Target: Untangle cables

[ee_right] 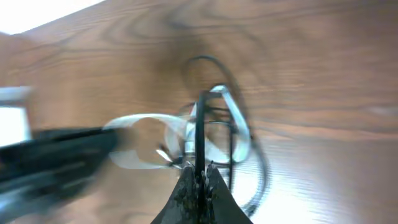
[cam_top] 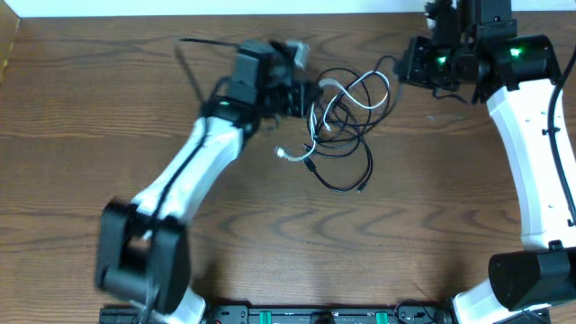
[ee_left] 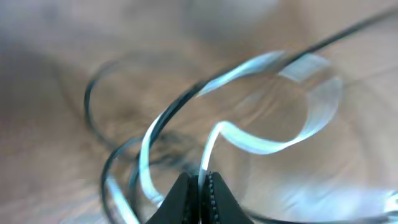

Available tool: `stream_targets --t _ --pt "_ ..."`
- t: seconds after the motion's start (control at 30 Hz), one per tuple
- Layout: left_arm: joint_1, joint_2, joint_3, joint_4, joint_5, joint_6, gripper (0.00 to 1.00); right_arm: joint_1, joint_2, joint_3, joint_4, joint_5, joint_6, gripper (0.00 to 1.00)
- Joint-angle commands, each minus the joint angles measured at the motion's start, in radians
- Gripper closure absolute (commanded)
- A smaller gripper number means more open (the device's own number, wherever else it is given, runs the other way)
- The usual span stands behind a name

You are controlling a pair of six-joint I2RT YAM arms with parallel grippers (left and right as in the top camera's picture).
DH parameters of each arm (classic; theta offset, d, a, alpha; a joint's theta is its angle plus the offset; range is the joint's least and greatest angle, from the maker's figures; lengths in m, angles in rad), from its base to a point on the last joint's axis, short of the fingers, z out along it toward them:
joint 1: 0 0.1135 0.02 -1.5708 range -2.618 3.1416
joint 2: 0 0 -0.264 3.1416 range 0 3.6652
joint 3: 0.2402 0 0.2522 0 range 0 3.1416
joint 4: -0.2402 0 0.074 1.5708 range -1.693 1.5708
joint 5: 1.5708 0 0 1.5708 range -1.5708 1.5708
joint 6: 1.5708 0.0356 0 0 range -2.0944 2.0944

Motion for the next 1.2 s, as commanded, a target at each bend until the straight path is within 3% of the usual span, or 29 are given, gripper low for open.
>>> stream_targets --t 0.0,0.23,0.4,0.6,0.73,0.93,1.07,1.17 --pt "0.034 -0.148 0.006 0.038 0.085 -0.153 0.93 -0.034 0.039 -0.012 -0.016 0.17 -0.012 0.98" --pt "0.105 -0.368 0.006 0.068 0.064 -0.172 0.93 -0.053 0.094 -0.098 0.016 0.177 -0.012 0.99" --pt "0.164 -0.478 0.006 0.156 0.058 -0.253 0.92 -0.054 0.102 -0.216 0.121 0.177 -0.008 0.98" --pt "0.196 -0.528 0.006 0.24 0.058 -0.351 0.93 -0.054 0.102 -0.356 0.224 0.266 0.031 0.99" --pt "0.196 -0.523 0.005 0.246 0.042 -0.355 0.93 -0.055 0.102 -0.422 0.257 0.261 0.078 0.99" --pt "0.196 -0.478 0.005 0.201 0.04 -0.356 0.93 -0.055 0.102 -0.424 0.28 0.099 0.076 0.59" --pt "0.196 -0.447 0.005 0.211 0.039 -0.432 0.93 -0.055 0.102 -0.424 0.315 -0.066 0.023 0.32" --pt "0.193 -0.441 0.005 0.221 0.04 -0.434 0.93 -0.055 0.102 -0.424 0.337 -0.235 -0.041 0.2"
